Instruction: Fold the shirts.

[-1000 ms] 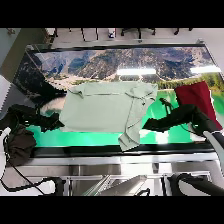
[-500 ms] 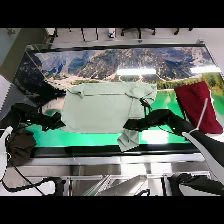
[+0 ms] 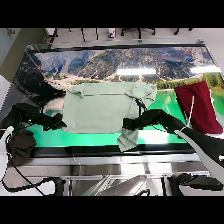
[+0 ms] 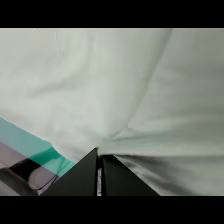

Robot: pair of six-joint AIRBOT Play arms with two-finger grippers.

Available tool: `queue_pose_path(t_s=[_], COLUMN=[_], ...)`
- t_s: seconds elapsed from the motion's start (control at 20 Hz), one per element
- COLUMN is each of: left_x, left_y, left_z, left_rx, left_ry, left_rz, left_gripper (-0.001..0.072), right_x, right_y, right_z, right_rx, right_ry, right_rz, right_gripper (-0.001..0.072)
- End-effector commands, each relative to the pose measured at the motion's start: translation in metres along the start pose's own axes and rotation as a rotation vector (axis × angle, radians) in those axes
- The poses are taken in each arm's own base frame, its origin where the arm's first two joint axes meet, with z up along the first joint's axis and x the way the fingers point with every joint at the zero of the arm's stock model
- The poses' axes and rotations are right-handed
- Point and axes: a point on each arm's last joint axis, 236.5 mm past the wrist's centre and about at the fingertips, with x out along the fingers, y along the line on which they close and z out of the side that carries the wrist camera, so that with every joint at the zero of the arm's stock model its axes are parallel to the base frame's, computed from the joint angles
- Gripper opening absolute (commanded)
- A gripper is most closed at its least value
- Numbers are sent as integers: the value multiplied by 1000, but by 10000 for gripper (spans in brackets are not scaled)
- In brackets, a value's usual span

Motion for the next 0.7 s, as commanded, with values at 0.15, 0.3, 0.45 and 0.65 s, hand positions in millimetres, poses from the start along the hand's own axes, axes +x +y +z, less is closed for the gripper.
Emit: queue_pose_path(t_s=[0.15,0.3,0.45,0.65], left_x=[-82,-278,-453,-579], left_y=[-85,-181,-248,-328], left_z=[17,28,-37,-160], left_rx=[131,359,557,682], left_ry=[-163,-681,-1215,-1766], left_rz=[-305,-496,-343,-177], left_gripper=[13,13,13,13], right_x=[-127,-347,-540,-647], right_y=[62,136,209,286], right_z=[66,99,33,-76], right_rx=[-85,-272,-517,-755], right_ry=[-285,-785,-1289,-1677], right_rz=[137,218,130,-118], right_gripper=[17,18,18,17])
